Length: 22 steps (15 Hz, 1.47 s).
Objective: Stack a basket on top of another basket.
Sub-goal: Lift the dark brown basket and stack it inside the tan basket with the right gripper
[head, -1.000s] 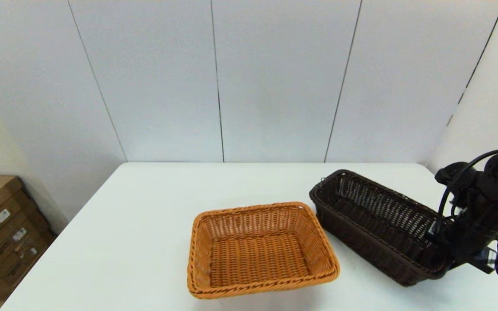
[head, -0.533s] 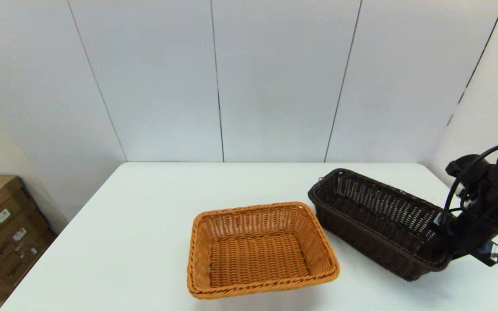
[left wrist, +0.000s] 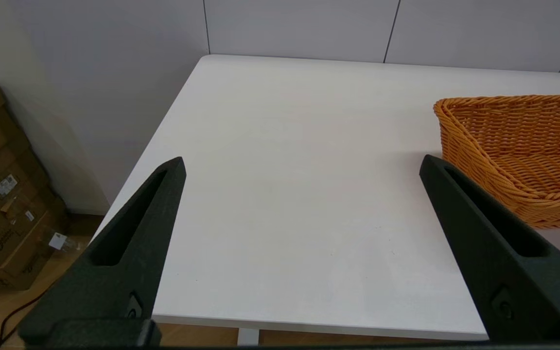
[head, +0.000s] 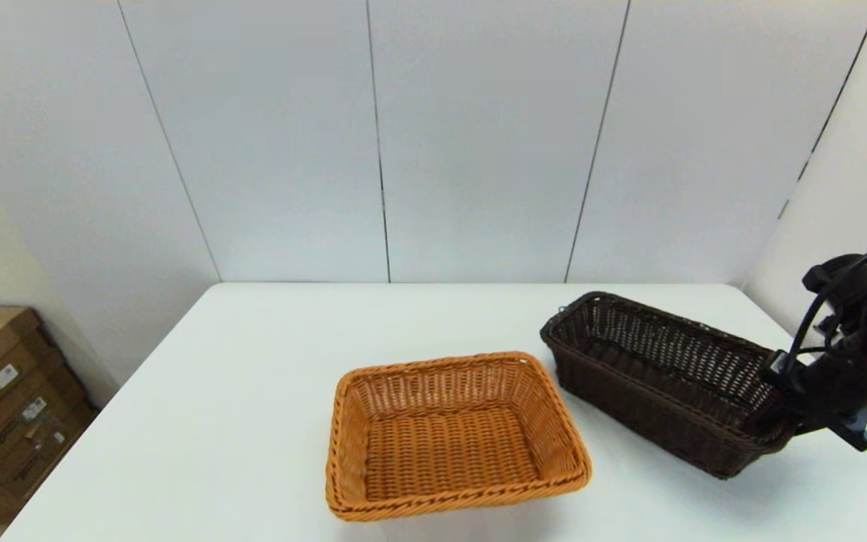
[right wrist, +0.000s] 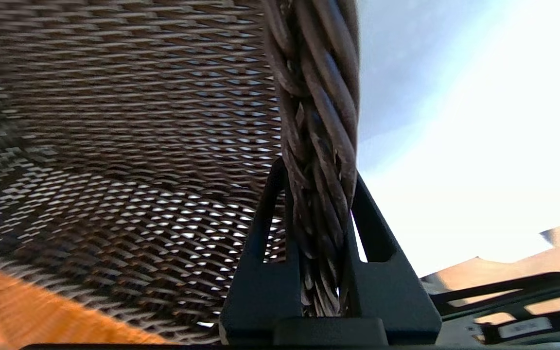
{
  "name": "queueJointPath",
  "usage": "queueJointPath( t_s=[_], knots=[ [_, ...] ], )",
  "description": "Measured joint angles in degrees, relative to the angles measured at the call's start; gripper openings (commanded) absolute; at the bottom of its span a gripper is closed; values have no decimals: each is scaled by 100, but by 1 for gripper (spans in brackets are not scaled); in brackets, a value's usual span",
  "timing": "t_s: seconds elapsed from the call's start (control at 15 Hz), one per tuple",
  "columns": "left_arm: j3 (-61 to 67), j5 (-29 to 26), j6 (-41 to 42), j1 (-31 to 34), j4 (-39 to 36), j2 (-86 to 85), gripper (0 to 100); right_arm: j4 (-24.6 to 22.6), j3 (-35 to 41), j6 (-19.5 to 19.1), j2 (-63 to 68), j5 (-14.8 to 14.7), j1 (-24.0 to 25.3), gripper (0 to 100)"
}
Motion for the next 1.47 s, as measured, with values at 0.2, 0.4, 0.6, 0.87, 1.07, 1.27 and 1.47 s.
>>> queueJointPath(
  t_s=[0.2, 0.4, 0.6, 0.87, 1.07, 1.27, 1.47],
  knots=[
    [0, 0, 5, 0, 0, 0, 100, 9, -105, 61, -121, 579, -236, 0],
    [0, -1, 5, 0, 0, 0, 100, 5, -190, 66, -254, 844, -427, 0],
    [0, 0, 2, 0, -2, 0, 100, 6, -276, 67, -363, 1208, -629, 0],
    [0, 0, 7, 2, 0, 0, 100, 61, -354, 13, -603, 1407, -761, 0],
    [0, 0, 7, 0, -2, 0, 100, 640, -629, -234, -936, 1751, -766, 0],
    [0, -1, 5, 0, -2, 0, 100, 1480, -974, -769, -1389, 1977, -628, 0],
    [0, -4, 10, 0, -2, 0, 100, 2334, -1269, -1456, -1769, 1993, -193, 0]
  ],
)
